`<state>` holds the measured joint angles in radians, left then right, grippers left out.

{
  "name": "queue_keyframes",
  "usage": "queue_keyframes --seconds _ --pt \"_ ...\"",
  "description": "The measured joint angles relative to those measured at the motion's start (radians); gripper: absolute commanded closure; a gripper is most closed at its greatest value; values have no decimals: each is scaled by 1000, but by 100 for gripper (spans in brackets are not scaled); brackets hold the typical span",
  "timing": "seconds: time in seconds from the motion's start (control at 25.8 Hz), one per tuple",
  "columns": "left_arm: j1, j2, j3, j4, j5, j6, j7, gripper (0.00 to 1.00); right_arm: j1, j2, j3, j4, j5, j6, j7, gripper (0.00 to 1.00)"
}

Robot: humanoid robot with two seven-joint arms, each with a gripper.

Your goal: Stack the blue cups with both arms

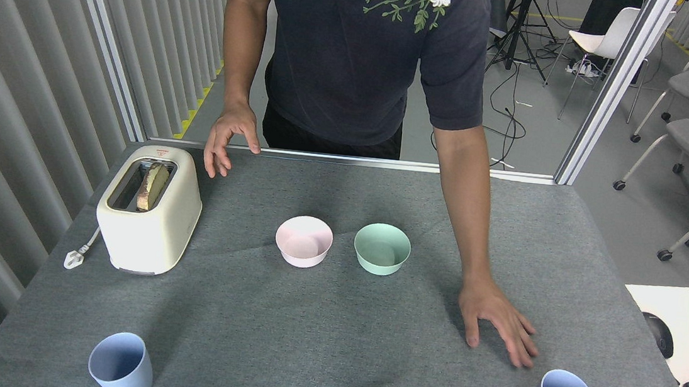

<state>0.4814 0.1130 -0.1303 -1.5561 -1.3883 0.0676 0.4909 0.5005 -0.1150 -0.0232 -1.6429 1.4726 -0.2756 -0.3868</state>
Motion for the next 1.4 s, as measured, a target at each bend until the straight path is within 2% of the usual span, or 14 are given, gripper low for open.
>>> queue_keyframes --seconds 0.54,0.89,1.4 --pt "-42 -7 26 47 7 13 7 0 2 0 3 0 0 0 -1 0" --pt "-135 -8 40 137 26 103 3 0 5 0 3 2 0 1 -3 0" --pt "-181 -8 60 177 52 94 0 0 3 0 5 28 1 3 -6 0"
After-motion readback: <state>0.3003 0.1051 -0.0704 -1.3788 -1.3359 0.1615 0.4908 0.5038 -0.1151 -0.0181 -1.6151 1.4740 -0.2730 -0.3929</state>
